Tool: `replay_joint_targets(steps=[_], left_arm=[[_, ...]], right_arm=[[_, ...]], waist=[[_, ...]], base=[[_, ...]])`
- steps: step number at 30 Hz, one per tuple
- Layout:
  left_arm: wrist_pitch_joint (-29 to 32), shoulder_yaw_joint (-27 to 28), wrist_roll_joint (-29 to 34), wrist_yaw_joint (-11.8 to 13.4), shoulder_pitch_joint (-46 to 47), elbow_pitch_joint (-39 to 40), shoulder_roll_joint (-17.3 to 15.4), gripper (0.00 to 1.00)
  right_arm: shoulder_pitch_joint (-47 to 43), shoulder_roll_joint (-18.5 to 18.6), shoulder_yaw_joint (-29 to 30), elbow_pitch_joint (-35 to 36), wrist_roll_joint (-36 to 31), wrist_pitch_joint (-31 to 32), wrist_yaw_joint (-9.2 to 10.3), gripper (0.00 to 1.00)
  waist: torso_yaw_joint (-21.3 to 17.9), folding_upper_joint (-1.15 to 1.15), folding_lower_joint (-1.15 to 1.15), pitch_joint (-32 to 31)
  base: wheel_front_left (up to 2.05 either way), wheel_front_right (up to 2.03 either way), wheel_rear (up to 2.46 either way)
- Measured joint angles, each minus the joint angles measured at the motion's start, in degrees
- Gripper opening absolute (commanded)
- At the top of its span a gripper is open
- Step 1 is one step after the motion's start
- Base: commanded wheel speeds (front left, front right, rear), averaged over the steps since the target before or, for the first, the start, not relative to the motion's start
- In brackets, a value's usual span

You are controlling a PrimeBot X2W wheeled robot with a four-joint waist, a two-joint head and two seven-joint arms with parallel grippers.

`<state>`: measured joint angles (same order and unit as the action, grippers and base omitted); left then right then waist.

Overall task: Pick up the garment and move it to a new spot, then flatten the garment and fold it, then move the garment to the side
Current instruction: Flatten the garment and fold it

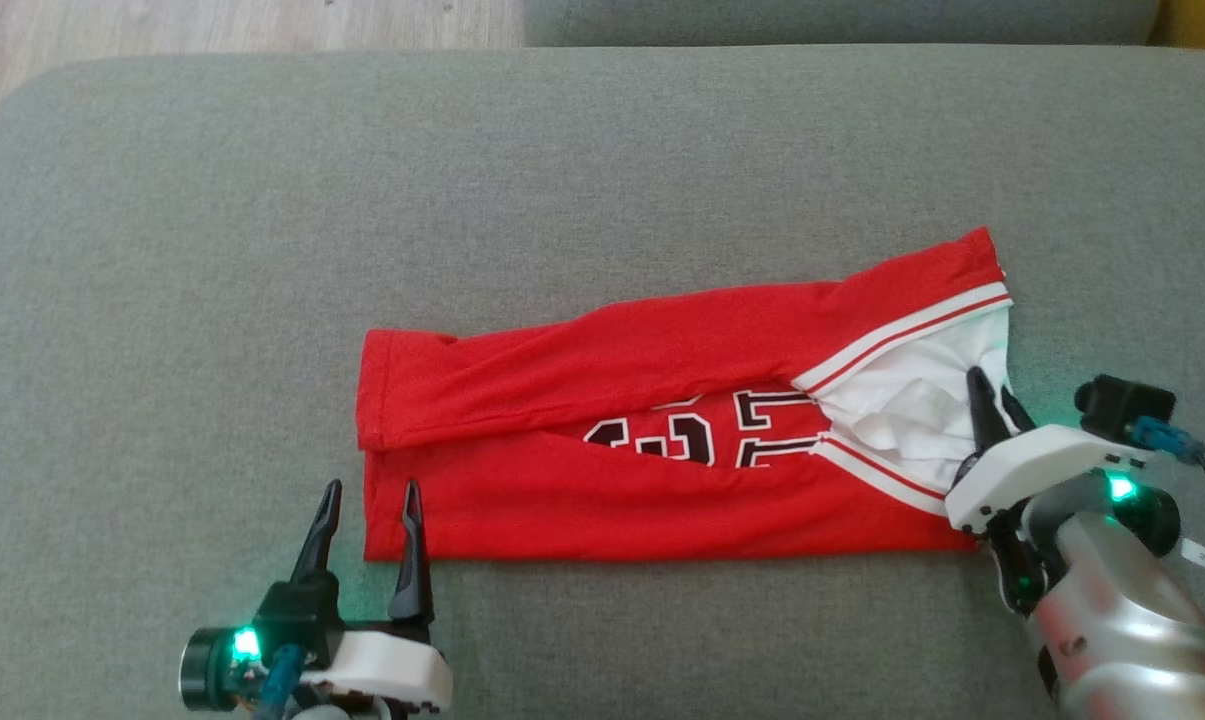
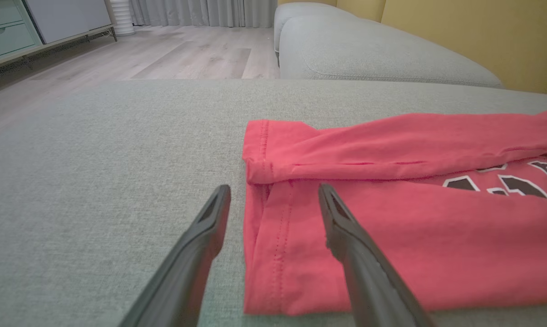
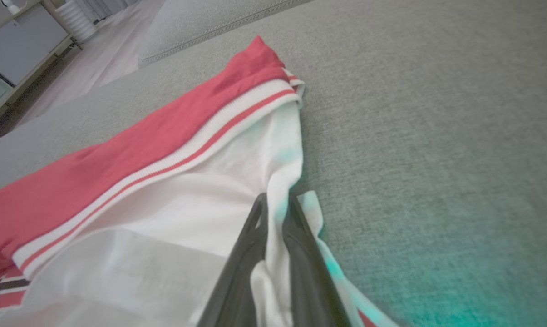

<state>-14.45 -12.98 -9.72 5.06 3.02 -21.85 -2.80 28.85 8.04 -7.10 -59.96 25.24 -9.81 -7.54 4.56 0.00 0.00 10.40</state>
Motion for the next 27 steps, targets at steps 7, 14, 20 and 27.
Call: replay_joint_targets(steps=[7,14,20,27], left_arm=[[0.00,0.08,-0.04,-0.01,0.24,0.15,0.01,1.00],[0.00,-0.07,-0.77,-0.30,0.05,0.02,0.01,1.00],[0.00,-1.22,0.65,-1.03,-1.41,-0.48,-0.01,1.00],[0.00,-1.96,1.80,-1.68,-1.92,-0.57,-0.01,1.00]], right_arm=[[-0.26,2.81,-1.11,1.41,3.35,-3.41,-0.01,0.00],[-3.25,3.93,-5.44,15.06,7.61,-4.42,0.00,0.00],[-9.28,1.40,-18.46,27.63,14.44,-4.50,0.00,0.00],[-9.06,-0.22,-28.15,30.26,19.15,-4.23,0.00,0.00]], waist=[[-0.51,0.00,0.01,-0.84],[0.28,0.00,0.00,-2.91],[4.01,0.00,0.00,-4.47],[10.18,0.00,0.00,-5.43]], base=[[0.00,0.00,0.00],[0.00,0.00,0.00],[0.00,0.00,0.00],[0.00,0.00,0.00]])
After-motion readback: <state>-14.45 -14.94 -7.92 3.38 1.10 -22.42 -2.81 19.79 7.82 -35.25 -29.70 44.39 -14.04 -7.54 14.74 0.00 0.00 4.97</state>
